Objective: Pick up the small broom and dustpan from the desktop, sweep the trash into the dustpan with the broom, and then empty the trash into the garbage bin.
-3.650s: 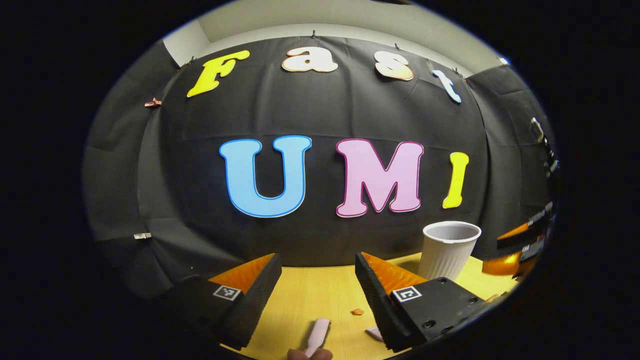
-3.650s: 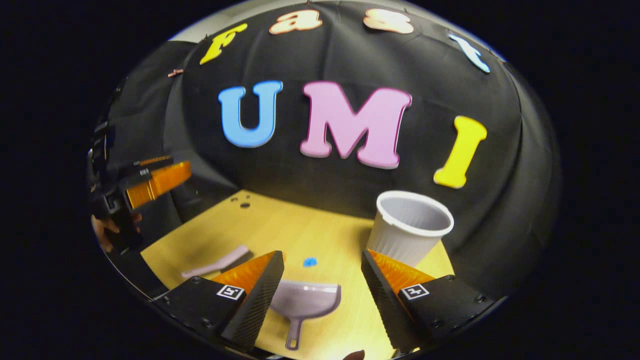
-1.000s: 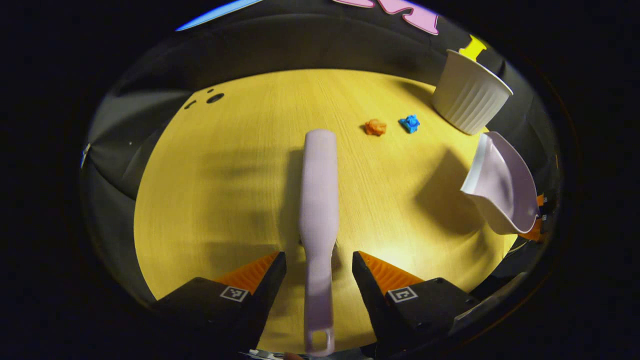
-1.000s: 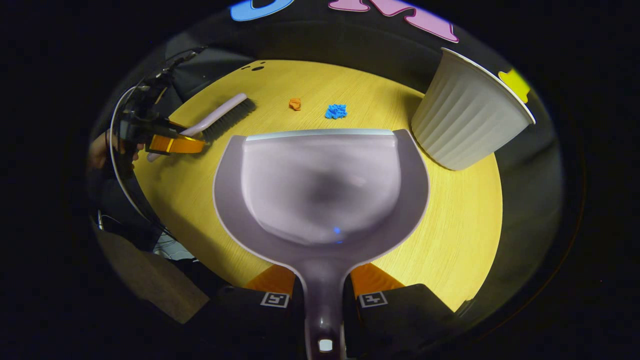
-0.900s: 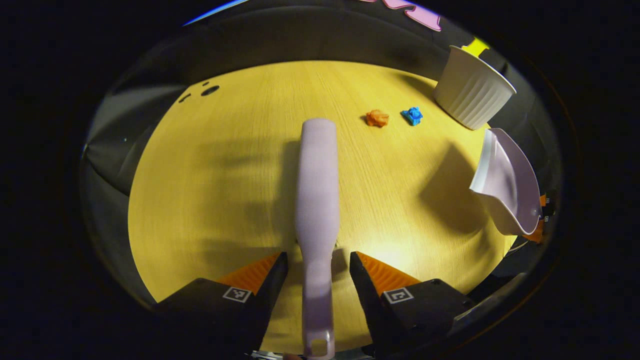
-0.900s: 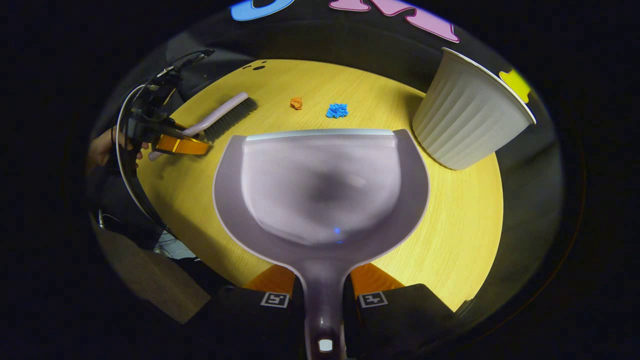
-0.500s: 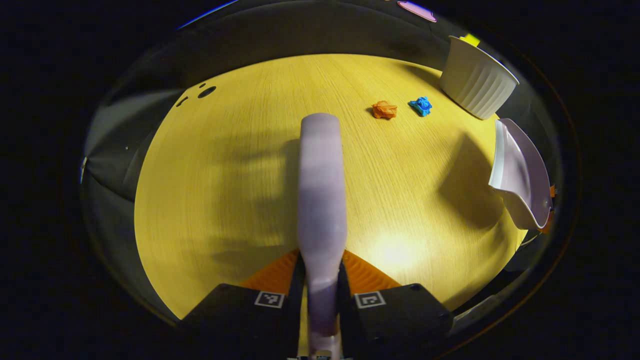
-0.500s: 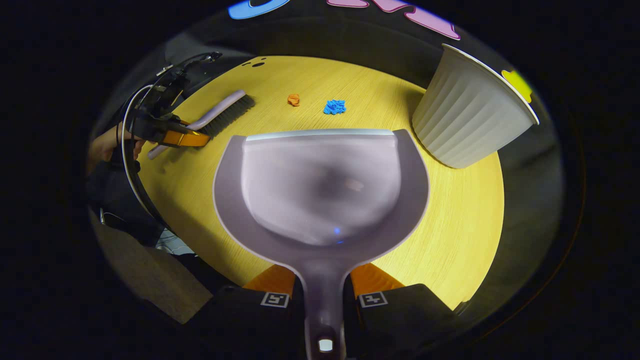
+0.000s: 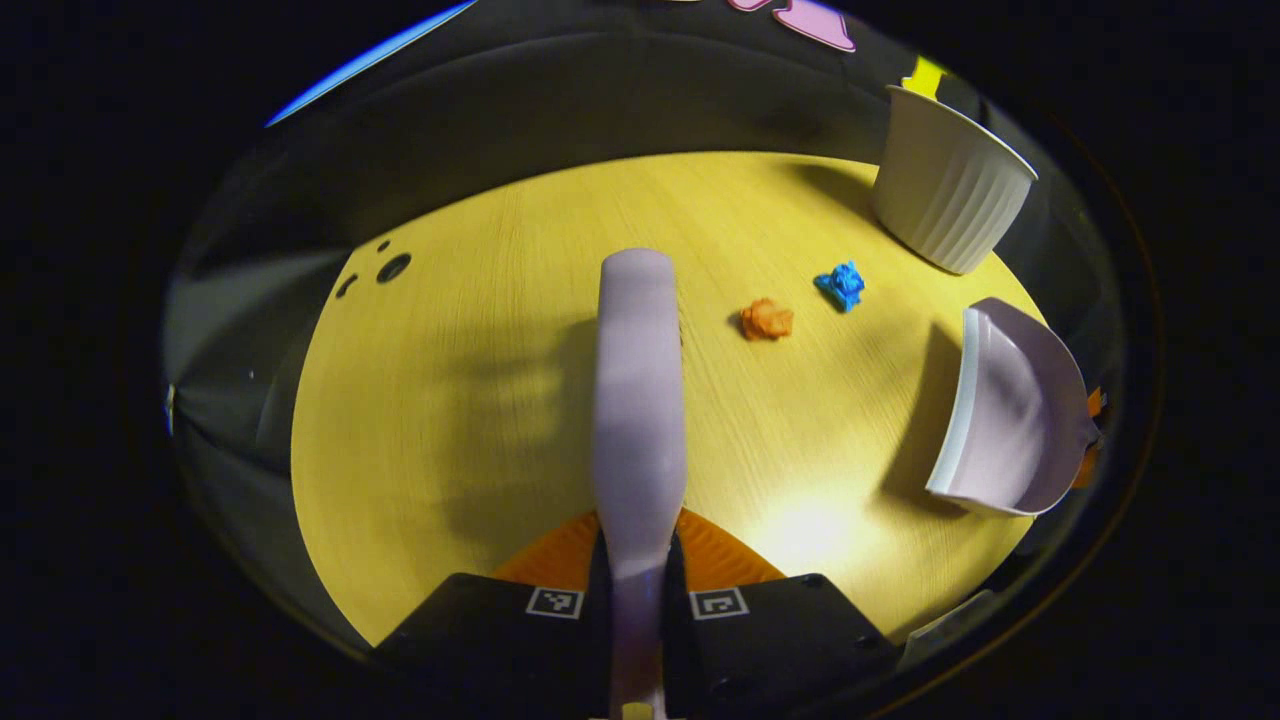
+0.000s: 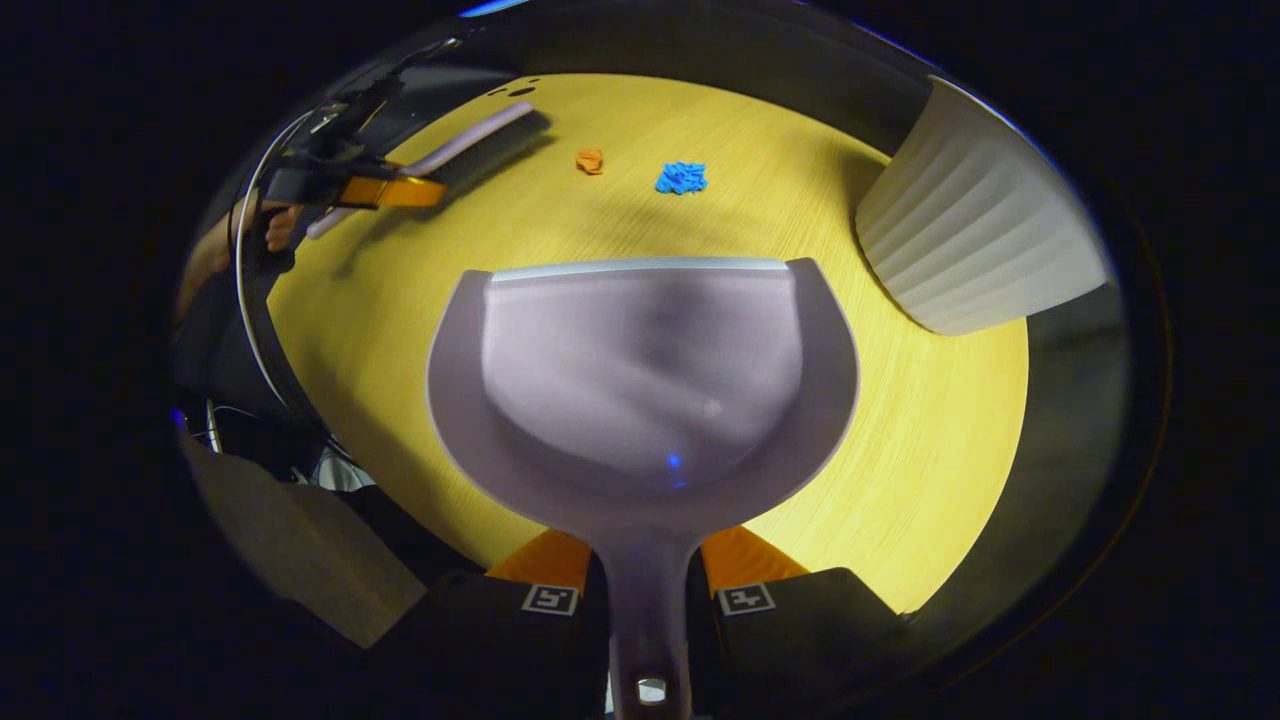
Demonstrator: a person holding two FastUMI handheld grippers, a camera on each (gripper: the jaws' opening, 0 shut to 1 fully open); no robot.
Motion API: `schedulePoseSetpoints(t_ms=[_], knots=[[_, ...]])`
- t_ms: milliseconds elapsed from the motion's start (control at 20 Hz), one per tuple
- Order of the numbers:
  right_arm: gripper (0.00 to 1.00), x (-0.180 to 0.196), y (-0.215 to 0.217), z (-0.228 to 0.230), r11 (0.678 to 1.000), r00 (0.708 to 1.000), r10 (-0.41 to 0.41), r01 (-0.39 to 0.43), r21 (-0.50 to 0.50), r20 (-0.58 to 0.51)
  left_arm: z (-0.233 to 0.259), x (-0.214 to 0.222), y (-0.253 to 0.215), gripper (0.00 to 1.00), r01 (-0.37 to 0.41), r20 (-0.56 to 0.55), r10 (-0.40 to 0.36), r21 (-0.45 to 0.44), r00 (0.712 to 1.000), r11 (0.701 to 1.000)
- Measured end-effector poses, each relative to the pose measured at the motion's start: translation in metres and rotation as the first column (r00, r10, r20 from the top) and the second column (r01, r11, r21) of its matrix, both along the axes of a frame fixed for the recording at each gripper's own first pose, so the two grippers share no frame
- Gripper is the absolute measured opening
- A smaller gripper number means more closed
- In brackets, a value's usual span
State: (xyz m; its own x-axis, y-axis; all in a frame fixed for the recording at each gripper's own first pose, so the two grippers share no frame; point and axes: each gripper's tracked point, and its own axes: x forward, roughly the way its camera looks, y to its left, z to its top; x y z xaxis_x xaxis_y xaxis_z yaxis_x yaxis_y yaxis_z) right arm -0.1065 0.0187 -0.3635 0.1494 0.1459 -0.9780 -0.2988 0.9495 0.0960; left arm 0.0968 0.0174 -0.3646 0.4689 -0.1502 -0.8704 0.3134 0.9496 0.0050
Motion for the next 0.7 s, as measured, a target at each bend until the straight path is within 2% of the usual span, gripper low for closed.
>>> schedulePoseSetpoints(t_ms=[150, 300, 450, 500, 550, 600, 700], knots=[[0.36, 0.007, -0.004, -0.008, 1.0, 1.0, 0.018, -0.018, -0.011, -0.014, 0.002, 0.038, -0.016, 0.22, 0.051, 0.027, -0.051, 0.003, 0.998, 0.999], [0.35, 0.013, -0.007, -0.018, 0.999, 0.999, 0.029, -0.029, -0.015, -0.035, -0.006, 0.068, -0.034, 0.24, 0.159, 0.033, -0.161, 0.054, 0.986, 0.986], [0.36, 0.016, -0.006, -0.024, 0.999, 0.998, 0.042, -0.042, -0.012, -0.041, -0.011, 0.078, -0.054, 0.22, 0.245, 0.019, -0.247, 0.077, 0.969, 0.966], [0.36, 0.018, -0.005, -0.024, 0.999, 0.998, 0.042, -0.042, -0.007, -0.038, -0.015, 0.078, -0.06, 0.24, 0.266, 0.008, -0.268, 0.081, 0.963, 0.96], [0.36, 0.02, -0.005, -0.025, 0.999, 0.999, 0.04, -0.04, -0.001, -0.034, -0.017, 0.078, -0.066, 0.22, 0.284, -0.001, -0.285, 0.079, 0.959, 0.956], [0.36, 0.022, -0.004, -0.026, 0.999, 0.999, 0.039, -0.039, 0.002, -0.032, -0.019, 0.076, -0.072, 0.24, 0.302, -0.01, -0.302, 0.071, 0.953, 0.951], [0.36, 0.026, -0.003, -0.028, 0.999, 0.999, 0.041, -0.04, 0.008, -0.024, -0.018, 0.071, -0.088, 0.24, 0.348, -0.019, -0.348, 0.048, 0.937, 0.936]])
